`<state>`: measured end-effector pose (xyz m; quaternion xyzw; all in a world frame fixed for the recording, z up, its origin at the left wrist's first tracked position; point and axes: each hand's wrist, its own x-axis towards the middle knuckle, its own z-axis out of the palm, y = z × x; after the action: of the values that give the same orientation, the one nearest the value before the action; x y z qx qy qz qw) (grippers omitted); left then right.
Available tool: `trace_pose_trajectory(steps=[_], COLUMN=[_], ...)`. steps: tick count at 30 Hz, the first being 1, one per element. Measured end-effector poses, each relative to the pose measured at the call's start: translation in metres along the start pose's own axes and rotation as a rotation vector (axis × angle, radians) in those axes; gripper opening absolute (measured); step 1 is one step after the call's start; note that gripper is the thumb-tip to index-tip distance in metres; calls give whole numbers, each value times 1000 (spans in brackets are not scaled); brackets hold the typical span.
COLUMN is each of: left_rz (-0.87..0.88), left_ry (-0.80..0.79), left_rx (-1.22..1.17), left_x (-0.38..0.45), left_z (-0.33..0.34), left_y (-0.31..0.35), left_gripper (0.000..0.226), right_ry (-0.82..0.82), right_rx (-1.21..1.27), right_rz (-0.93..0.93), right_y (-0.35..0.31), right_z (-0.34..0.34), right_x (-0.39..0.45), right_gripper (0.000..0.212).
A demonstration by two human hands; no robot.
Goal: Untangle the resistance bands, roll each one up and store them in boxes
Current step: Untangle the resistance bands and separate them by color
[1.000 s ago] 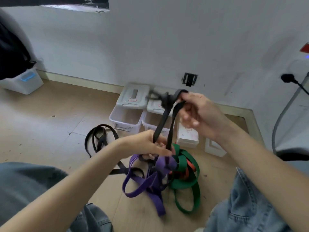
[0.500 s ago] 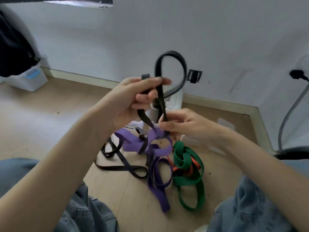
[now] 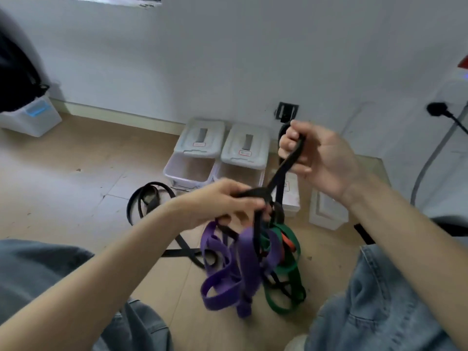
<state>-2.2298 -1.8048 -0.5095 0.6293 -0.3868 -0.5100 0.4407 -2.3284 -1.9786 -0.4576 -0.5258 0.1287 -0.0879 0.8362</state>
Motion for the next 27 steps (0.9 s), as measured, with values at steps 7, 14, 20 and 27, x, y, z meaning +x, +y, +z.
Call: trace_pose_trajectory(steps=[7,14,20,27], left_rz=[287,220,7,-206], left_ry=[197,290,464,241], left_rx=[-545,-442,45,246], left_x=[-18,-26,-20,21], left_z=[-17,-24,-45,20], left_y=[47,51,29,-29], left_gripper=[19,33,42,78], right_ry=[-327,-164,46,-234], right_rx=[-679,-688,-299,153], right_rz=[171,-66,-28,-67], right_y=[17,34,17,5], right_z=[6,30,15,28], right_x=[-10,-7,5,1], right_gripper=[49,18,32,31])
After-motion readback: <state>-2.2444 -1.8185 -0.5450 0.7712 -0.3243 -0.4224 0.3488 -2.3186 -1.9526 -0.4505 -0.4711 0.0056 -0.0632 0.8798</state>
